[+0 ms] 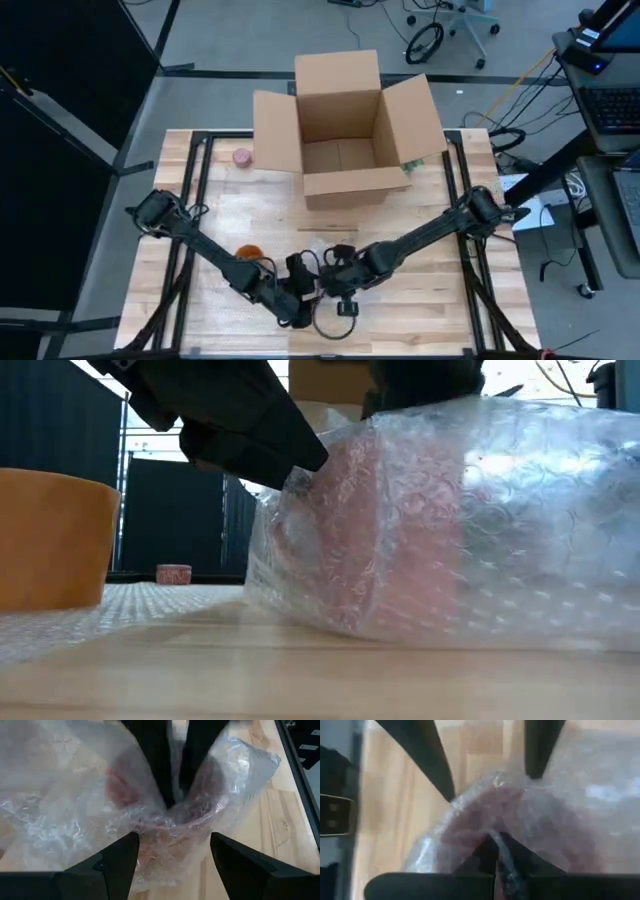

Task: Wrap mug
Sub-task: Wrap the pink cup with the bubble wrap

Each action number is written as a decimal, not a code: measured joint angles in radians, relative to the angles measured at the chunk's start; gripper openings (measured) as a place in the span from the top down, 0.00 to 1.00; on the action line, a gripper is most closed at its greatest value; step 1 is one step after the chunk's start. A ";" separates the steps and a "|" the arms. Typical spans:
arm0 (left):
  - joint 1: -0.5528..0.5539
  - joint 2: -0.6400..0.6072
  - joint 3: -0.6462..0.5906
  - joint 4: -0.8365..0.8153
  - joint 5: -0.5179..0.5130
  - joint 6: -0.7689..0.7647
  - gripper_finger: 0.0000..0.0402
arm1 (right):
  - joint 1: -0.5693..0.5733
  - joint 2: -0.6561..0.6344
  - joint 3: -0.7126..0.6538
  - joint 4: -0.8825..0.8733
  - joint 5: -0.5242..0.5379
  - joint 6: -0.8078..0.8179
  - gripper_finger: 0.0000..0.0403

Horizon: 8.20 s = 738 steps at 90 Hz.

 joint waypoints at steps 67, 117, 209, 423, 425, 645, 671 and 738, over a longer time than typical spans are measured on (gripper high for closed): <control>-0.001 -0.003 0.001 -0.001 0.001 0.001 0.41 | 0.000 0.058 0.152 -0.182 -0.011 -0.057 0.60; 0.001 0.000 0.000 -0.007 0.021 0.002 0.41 | -0.011 -0.030 0.158 -0.206 -0.055 -0.051 0.46; 0.002 0.000 0.000 -0.003 0.023 0.004 0.41 | -0.028 -0.249 0.159 -0.337 0.025 -0.026 0.51; 0.006 -0.002 0.000 -0.011 0.037 0.007 0.41 | 0.001 0.199 0.117 -0.077 -0.059 -0.045 1.00; 0.006 -0.002 0.000 -0.016 0.038 0.004 0.41 | 0.001 0.203 0.118 -0.078 -0.058 -0.046 1.00; 0.018 -0.123 0.001 -0.479 0.002 0.017 0.41 | 0.071 0.176 0.104 -0.022 -0.059 -0.116 1.00; 0.094 -0.159 -0.001 -0.521 0.016 0.223 0.41 | 0.071 0.176 0.104 -0.021 -0.067 -0.093 1.00; -0.020 -0.202 -0.055 -0.445 0.035 0.206 0.41 | 0.054 0.159 0.102 -0.039 -0.082 -0.052 1.00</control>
